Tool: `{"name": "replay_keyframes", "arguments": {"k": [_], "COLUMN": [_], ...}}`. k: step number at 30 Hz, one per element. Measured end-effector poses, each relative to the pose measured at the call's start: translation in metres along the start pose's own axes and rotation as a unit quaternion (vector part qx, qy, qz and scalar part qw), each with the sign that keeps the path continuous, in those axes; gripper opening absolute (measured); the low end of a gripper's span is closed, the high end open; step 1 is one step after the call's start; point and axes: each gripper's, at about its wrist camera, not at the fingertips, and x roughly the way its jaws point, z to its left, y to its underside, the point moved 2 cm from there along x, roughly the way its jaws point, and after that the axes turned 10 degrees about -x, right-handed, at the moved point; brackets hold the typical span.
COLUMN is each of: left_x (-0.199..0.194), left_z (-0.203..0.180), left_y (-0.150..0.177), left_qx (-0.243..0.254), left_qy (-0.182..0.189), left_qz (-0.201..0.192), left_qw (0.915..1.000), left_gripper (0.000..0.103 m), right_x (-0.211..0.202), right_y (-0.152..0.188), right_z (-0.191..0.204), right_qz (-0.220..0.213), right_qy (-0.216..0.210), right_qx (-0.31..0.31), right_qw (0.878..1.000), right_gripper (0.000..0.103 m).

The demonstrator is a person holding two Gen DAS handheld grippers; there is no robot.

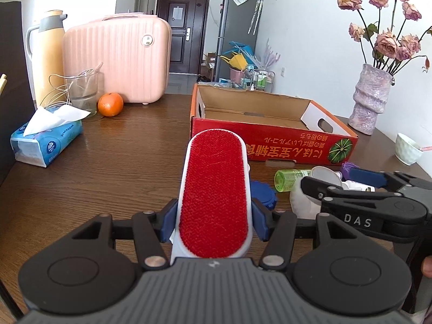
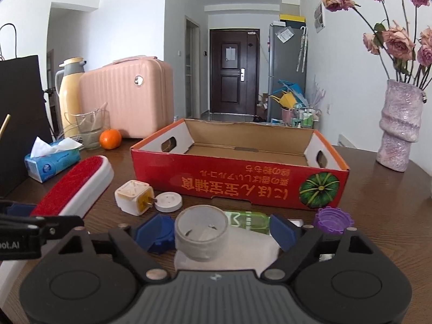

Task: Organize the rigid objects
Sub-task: 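Lift the lint roller with the left tool while the right tool grasps the clear cup, then carry the lint roller and clear cup over the red cardboard box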

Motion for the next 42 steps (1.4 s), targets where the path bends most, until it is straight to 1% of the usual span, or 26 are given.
{"name": "replay_keyframes", "arguments": {"k": [1, 2, 3, 8, 19, 31, 42], "left_x": [0.000, 0.000, 0.000, 0.000, 0.003, -0.006, 0.005], "left_z": [0.000, 0.000, 0.000, 0.001, -0.007, -0.034, -0.063], "left_y": [0.000, 0.000, 0.000, -0.001, -0.007, -0.036, -0.066], "left_qx": [0.000, -0.001, -0.001, -0.003, 0.001, 0.007, 0.004], "left_qy": [0.000, -0.001, -0.002, -0.003, -0.005, 0.002, 0.004], "left_qz": [0.000, 0.001, 0.001, -0.002, 0.010, -0.025, -0.044], "left_qw": [1.0000, 1.0000, 1.0000, 1.0000, 0.9999, 0.9997, 0.9990], "left_gripper": [0.057, 0.057, 0.057, 0.057, 0.057, 0.057, 0.057], "right_x": [0.002, 0.004, 0.004, -0.009, -0.028, -0.036, -0.024], "right_y": [0.001, 0.002, 0.003, 0.000, -0.013, -0.036, -0.061], "right_z": [0.001, 0.002, 0.002, 0.003, -0.011, -0.032, -0.056], "right_qz": [0.004, 0.013, 0.014, -0.010, -0.036, -0.065, -0.079], "right_qy": [-0.009, -0.017, -0.020, -0.014, -0.006, 0.005, 0.019], "right_qx": [-0.004, -0.009, -0.013, -0.021, -0.013, -0.012, 0.001], "right_qw": [1.000, 1.000, 1.000, 1.000, 0.999, 0.998, 0.997], "right_gripper": [0.059, 0.044, 0.042, 0.041, 0.041, 0.041, 0.041]}}
